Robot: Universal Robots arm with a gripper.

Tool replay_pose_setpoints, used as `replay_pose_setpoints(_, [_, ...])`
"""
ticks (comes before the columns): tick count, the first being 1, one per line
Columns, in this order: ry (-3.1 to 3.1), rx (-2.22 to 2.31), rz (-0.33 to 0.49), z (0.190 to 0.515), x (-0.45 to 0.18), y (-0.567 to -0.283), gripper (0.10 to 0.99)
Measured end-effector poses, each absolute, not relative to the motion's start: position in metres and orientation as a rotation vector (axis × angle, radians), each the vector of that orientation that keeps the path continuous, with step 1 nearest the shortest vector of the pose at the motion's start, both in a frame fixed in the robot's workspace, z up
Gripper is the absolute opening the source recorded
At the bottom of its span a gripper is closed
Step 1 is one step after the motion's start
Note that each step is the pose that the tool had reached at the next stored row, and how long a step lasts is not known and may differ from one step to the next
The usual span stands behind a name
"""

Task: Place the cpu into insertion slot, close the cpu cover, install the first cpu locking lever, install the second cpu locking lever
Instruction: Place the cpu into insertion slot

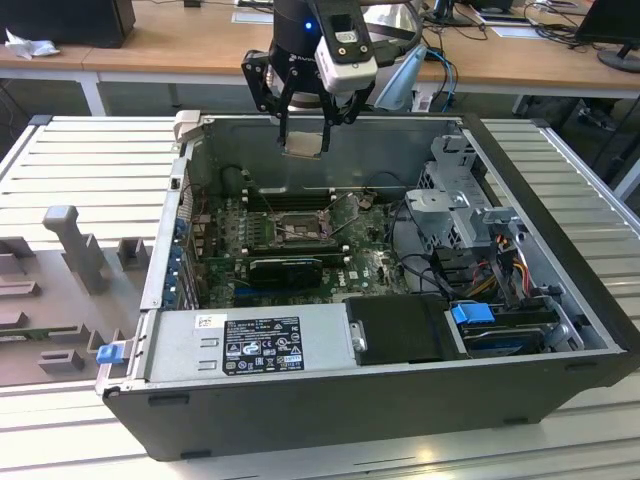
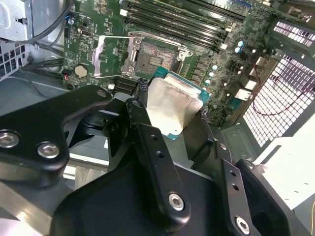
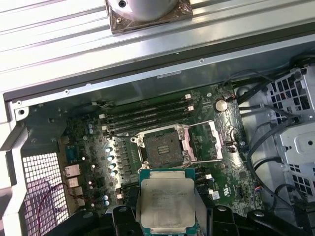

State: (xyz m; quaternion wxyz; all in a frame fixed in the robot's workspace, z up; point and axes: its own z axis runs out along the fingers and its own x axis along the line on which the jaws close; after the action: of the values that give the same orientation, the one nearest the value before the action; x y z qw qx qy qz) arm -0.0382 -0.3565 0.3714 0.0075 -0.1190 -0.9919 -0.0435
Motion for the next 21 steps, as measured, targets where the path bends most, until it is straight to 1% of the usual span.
replay_pose_setpoints(21, [-3.094, -0.446, -0.137, 0.3714, -0.0381, -0.3565, 0.533])
